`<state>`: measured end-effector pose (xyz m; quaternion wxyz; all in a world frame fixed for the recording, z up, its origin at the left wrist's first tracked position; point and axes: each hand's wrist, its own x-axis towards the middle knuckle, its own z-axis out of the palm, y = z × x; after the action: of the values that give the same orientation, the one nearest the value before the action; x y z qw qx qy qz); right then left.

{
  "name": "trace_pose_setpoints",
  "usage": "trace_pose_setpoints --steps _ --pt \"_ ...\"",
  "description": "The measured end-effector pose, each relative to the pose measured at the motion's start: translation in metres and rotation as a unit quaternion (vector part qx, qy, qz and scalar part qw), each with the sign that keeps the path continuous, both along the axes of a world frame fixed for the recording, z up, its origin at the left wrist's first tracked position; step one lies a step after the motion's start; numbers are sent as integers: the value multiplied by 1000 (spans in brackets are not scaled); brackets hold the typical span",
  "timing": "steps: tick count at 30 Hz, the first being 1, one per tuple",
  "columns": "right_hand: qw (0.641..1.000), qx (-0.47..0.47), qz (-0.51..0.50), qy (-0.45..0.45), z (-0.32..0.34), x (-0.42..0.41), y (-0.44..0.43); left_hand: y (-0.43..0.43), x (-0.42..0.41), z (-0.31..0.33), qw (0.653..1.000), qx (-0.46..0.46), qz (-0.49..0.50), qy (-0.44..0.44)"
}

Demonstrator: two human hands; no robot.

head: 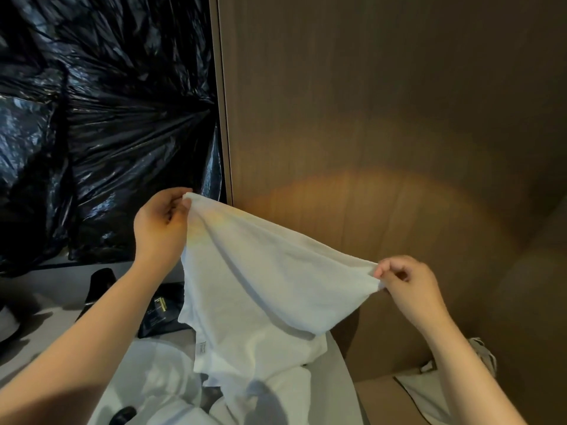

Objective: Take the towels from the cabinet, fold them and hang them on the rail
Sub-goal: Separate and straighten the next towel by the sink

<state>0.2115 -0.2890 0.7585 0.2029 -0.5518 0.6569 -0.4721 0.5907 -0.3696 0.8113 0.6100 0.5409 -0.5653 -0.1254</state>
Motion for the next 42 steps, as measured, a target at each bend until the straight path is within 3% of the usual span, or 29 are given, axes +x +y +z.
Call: trace_pose_setpoints --steps 3,6,13,19,22,25,30,38,42 --pt "991 60 82 89 -5 -6 10 -4 7 -1 1000 10 15 5" --pt "976 90 102 172 -7 -15 13 -7 10 -4 1000 16 15 5" --pt "951 -55 -2 304 54 -20 -23 -16 9 13 999 8 48 20" --pt "937 -240 -99 233 144 -15 -52 -22 11 64 996 -56 61 44" --pt "936 -278 -101 189 167 -10 -58 -19 8 83 993 -89 49 65" --pt "947 -226 -99 207 155 -8 -56 -10 4 81 993 -86 46 59" --pt "973 -58 -56 217 102 -1 -46 17 -14 58 999 -40 6 37" --pt "978 -63 167 106 74 80 -16 61 -56 12 996 20 -81 4" --pt "972 -53 224 46 64 113 -2 76 -64 2 993 36 -110 25"
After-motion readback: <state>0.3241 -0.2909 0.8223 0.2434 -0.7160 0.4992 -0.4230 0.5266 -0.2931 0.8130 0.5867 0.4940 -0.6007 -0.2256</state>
